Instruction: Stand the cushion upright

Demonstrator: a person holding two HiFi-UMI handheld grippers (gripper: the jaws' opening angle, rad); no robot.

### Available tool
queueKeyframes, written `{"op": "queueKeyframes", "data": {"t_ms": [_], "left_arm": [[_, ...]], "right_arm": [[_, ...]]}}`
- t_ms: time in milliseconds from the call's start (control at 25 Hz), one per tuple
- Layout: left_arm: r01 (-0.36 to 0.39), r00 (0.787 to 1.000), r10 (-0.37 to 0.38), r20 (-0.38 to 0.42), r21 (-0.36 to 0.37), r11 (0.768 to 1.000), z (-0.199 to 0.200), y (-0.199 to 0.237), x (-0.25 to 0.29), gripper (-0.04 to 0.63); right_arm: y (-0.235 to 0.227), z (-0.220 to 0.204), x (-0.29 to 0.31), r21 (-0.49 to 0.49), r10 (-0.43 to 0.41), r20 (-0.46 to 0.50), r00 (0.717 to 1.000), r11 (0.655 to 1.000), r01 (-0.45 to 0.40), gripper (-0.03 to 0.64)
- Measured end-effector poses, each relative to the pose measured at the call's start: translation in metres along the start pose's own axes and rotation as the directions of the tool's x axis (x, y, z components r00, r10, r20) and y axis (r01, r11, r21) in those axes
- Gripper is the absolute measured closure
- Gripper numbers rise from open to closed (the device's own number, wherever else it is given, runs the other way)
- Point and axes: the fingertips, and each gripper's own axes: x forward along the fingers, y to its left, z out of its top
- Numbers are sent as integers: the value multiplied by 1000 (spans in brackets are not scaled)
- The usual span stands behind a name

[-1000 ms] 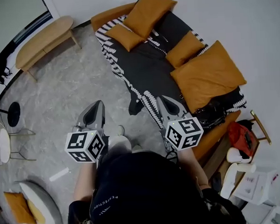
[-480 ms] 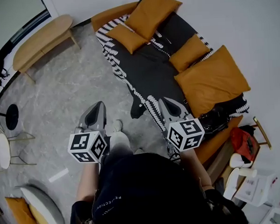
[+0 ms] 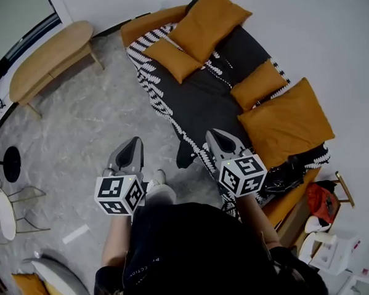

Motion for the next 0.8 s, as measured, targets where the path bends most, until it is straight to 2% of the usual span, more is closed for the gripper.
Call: {"op": "queueKeyframes", "data": {"t_ms": [560, 800], "left_arm": [[19, 999, -18, -47, 18, 1000, 25, 99, 62, 586], [32, 997, -31, -67, 13, 999, 23, 114, 88, 586]], "right_arm": [[-1, 20, 114, 27, -77, -60, 995, 997, 79, 621], [-13, 10, 132, 23, -116, -116, 986, 993, 119, 620]]}}
